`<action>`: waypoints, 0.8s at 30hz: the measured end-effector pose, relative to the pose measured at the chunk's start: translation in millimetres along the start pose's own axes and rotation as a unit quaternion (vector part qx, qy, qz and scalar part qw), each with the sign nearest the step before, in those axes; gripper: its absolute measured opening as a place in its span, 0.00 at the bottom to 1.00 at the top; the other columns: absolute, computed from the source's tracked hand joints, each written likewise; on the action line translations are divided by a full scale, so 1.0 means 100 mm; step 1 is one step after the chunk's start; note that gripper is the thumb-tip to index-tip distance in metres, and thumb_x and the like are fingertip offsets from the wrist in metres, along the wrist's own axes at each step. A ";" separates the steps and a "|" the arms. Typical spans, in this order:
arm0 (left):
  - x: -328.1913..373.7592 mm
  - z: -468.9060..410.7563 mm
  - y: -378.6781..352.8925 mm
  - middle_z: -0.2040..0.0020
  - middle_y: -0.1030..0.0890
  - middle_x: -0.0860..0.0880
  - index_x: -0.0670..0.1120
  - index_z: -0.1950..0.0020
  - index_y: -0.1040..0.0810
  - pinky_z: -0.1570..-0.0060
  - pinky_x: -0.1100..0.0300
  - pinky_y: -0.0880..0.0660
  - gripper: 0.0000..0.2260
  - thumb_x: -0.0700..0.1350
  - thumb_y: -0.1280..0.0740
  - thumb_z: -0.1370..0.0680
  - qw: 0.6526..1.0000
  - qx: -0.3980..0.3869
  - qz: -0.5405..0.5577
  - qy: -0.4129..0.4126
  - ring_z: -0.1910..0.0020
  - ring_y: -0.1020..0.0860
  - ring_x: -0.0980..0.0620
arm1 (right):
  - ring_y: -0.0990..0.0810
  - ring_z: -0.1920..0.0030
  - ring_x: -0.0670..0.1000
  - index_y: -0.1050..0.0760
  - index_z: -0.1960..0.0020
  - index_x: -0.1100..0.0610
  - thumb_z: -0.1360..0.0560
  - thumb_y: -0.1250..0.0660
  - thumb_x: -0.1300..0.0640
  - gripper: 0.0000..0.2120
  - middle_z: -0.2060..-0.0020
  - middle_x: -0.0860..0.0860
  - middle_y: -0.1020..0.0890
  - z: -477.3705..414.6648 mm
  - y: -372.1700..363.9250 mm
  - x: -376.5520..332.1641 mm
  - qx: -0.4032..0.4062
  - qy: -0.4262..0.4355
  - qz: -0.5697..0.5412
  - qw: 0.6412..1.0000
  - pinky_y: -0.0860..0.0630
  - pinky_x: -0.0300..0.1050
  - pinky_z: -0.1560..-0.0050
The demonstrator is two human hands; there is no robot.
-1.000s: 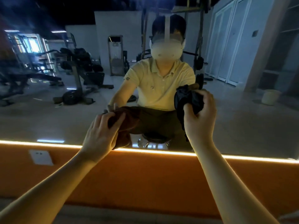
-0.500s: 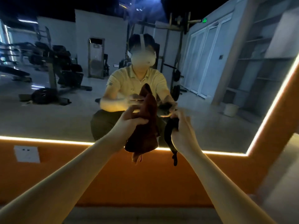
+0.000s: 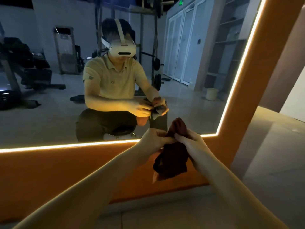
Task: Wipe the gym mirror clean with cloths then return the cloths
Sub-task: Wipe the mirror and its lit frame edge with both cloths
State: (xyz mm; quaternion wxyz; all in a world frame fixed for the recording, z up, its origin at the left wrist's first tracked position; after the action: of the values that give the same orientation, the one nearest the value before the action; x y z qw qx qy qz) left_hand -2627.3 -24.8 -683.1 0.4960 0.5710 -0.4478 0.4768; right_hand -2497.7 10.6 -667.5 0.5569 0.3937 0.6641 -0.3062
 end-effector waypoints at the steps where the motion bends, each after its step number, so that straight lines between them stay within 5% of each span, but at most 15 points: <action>1: -0.03 -0.04 -0.02 0.52 0.12 0.50 0.45 0.46 0.15 0.55 0.59 0.16 0.06 0.44 0.24 0.22 1.000 0.015 0.002 0.001 0.51 0.13 0.52 | 0.16 0.41 0.55 0.21 0.36 0.56 0.17 0.33 0.63 0.10 0.46 0.50 0.14 -0.01 0.10 0.00 0.034 0.007 0.024 0.999 0.21 0.45 0.44; 3: -0.13 -0.11 0.00 0.48 0.12 0.48 0.47 0.44 0.16 0.54 0.57 0.17 0.08 0.47 0.25 0.21 0.996 0.053 0.055 0.035 0.50 0.13 0.51 | 0.14 0.47 0.53 0.18 0.44 0.55 0.19 0.30 0.61 0.05 0.53 0.49 0.13 -0.02 0.23 -0.02 0.074 0.014 0.047 0.996 0.21 0.44 0.48; 6: -0.33 -0.15 0.08 0.38 0.16 0.45 0.50 0.40 0.16 0.39 0.43 0.21 0.13 0.55 0.29 0.21 0.979 0.076 0.156 0.108 0.40 0.17 0.43 | 0.13 0.50 0.49 0.15 0.46 0.50 0.22 0.26 0.56 0.06 0.53 0.49 0.11 -0.07 0.21 0.02 0.056 -0.013 -0.001 0.998 0.19 0.47 0.45; 10: -0.41 -0.10 0.00 0.41 0.14 0.40 0.47 0.40 0.13 0.51 0.47 0.16 0.16 0.55 0.27 0.22 0.962 -0.023 0.226 0.151 0.43 0.14 0.39 | 0.13 0.49 0.46 0.13 0.46 0.50 0.24 0.24 0.55 0.07 0.51 0.49 0.11 -0.13 0.10 0.11 0.000 -0.045 0.004 0.999 0.22 0.45 0.45; 15: -0.39 -0.17 0.09 0.45 0.12 0.46 0.47 0.39 0.17 0.38 0.45 0.21 0.09 0.42 0.33 0.17 0.984 0.044 0.117 0.127 0.39 0.17 0.43 | 0.17 0.50 0.38 0.16 0.48 0.47 0.23 0.24 0.53 0.05 0.52 0.40 0.13 -0.23 0.23 0.11 0.002 -0.011 0.104 0.994 0.26 0.30 0.55; 19: -0.22 -0.22 0.32 0.44 0.15 0.42 0.44 0.39 0.20 0.40 0.45 0.22 0.08 0.40 0.37 0.15 0.976 0.196 0.060 0.069 0.41 0.18 0.43 | 0.15 0.62 0.40 0.16 0.54 0.51 0.24 0.24 0.59 0.03 0.64 0.42 0.13 -0.36 0.70 -0.06 0.143 0.038 -0.006 0.989 0.23 0.30 0.64; 24: 0.05 -0.04 0.65 0.49 0.17 0.43 0.50 0.45 0.22 0.52 0.53 0.25 0.08 0.43 0.41 0.14 0.939 0.341 0.009 -0.050 0.51 0.20 0.47 | 0.14 0.55 0.44 0.22 0.49 0.49 0.22 0.26 0.54 0.05 0.55 0.47 0.15 -0.48 1.47 -0.22 0.347 0.096 0.004 0.933 0.17 0.42 0.53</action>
State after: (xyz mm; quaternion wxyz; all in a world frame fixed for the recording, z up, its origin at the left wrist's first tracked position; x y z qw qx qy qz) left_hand -2691.4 -27.9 -669.0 0.2447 0.7246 -0.2879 0.5764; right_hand -2393.2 120.5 -632.0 0.3205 0.5924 0.5654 -0.4761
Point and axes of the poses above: each hand's wrist, its own z-axis away from the middle knuckle, its own y-axis out of the back of the hand, x = y × z, the point moved 8 cm from there along -z, towards the middle knuckle
